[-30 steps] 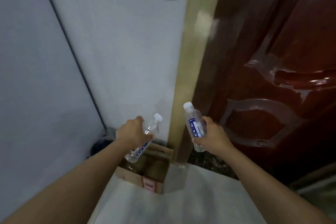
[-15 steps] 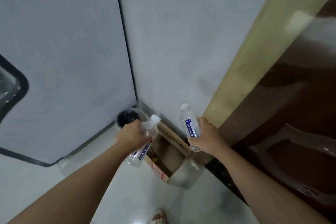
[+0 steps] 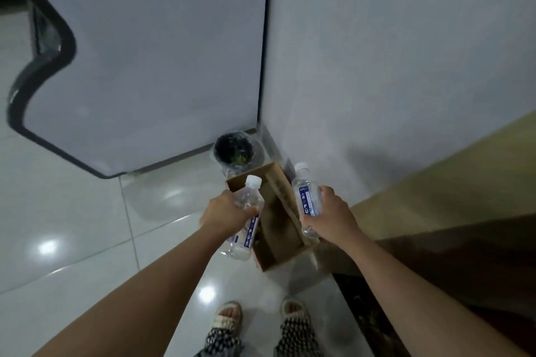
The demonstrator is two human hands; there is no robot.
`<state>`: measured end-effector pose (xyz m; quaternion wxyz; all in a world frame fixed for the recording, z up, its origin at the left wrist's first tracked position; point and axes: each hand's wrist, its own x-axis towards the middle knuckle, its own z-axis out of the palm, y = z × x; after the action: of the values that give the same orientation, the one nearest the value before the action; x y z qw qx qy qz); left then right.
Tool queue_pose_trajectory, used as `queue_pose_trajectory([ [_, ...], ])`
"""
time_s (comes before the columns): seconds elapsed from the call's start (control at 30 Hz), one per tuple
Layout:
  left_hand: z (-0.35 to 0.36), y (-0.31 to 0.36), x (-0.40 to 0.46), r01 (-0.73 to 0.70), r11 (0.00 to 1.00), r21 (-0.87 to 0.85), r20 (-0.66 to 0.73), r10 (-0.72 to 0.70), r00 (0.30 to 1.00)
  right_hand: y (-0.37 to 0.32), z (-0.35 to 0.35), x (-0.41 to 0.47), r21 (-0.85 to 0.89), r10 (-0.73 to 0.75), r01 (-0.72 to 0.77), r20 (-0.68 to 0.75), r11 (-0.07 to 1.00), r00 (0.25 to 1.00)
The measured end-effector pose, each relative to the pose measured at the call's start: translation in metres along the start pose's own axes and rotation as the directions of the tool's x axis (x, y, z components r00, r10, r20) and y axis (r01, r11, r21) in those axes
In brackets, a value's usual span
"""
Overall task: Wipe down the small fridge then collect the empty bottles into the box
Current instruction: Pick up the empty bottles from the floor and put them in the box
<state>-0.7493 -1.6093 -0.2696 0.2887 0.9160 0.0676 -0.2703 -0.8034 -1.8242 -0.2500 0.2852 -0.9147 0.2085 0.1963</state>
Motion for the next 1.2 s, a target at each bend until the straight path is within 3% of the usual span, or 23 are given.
queue_pose_trajectory([
  [0.17, 0.07, -0.008, 0.013, 0.182, 0.976, -0.123, -0.013, -0.185, 0.983, 0.044, 0.028, 0.047, -0.054, -0.001, 0.006, 0.093, 0.999, 0.996],
  [0.43, 0.196, -0.04, 0.082, 0.316, 0.906, -0.281, 0.025, -0.322, 0.946, 0.115, 0.128, 0.119, -0.035, 0.026, -0.021, 0.121, 0.999, 0.992],
  [0.8, 0.358, -0.114, 0.22, 0.363, 0.888, -0.282, 0.017, -0.374, 0.927, 0.209, 0.307, 0.224, -0.02, -0.008, 0.01, 0.103, 1.0, 0.995],
  [1.03, 0.402, -0.141, 0.247, 0.434, 0.867, -0.244, 0.013, -0.445, 0.896, 0.246, 0.356, 0.251, -0.136, 0.055, -0.037, 0.127, 0.99, 0.99],
  [1.2, 0.403, -0.137, 0.251, 0.431, 0.866, -0.252, 0.062, -0.43, 0.901, 0.245, 0.359, 0.257, -0.064, 0.052, -0.042, 0.168, 0.997, 0.984],
])
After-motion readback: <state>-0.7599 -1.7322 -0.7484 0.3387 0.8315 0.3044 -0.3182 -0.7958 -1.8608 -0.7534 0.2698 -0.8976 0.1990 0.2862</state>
